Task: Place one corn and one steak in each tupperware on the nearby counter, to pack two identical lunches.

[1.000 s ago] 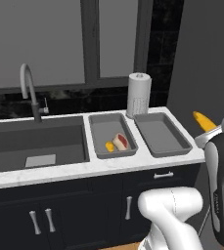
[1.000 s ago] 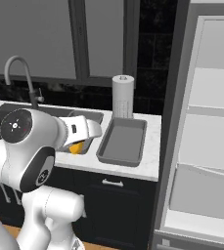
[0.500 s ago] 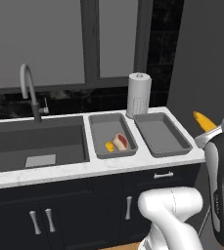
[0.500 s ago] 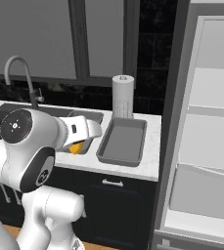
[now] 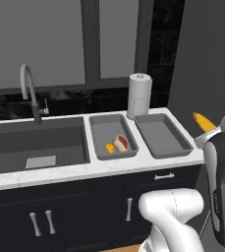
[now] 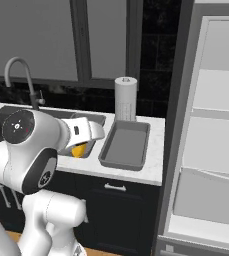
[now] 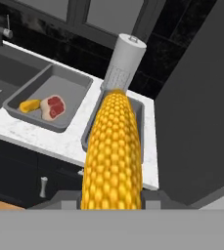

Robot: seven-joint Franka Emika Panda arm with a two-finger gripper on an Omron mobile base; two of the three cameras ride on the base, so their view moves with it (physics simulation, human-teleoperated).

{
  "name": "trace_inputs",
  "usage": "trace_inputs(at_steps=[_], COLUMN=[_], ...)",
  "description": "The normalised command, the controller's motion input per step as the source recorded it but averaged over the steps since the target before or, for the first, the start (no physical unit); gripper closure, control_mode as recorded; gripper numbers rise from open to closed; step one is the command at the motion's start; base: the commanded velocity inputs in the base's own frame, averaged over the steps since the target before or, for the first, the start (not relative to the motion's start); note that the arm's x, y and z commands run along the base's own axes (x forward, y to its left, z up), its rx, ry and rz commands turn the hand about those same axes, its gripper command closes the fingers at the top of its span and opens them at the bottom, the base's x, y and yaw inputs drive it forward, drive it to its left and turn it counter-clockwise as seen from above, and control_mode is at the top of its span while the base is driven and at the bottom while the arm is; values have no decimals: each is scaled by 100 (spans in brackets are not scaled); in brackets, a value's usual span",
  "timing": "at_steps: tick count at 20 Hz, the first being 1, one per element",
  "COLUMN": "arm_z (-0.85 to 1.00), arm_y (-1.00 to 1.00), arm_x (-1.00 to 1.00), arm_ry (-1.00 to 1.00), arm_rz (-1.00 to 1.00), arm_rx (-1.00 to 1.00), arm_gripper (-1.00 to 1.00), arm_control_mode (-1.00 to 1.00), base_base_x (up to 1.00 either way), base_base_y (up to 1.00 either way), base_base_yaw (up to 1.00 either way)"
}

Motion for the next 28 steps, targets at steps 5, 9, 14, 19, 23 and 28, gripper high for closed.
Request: trace_inputs(at_steps=[5, 9, 14, 19, 23, 28], arm_z=[-20, -37, -53, -42, -28, -19], arm_y=[0, 0, 0, 0, 0, 0], arm_x=[45, 53, 47, 47, 43, 26], arm_ry=[0, 0, -1, 0, 0, 0], arm_rz=[-2, -3, -5, -7, -3, 0], arm_rx=[-2, 0, 0, 7, 9, 17], arm_gripper=[100, 100, 100, 100, 100, 100], arm_control_mode=[-100, -100, -100, -100, -100, -100], base_base_x=[0, 0, 0, 0, 0, 0], base_base_y=[0, 0, 0, 0, 0, 0], base_base_yaw=[0, 0, 0, 0, 0, 0])
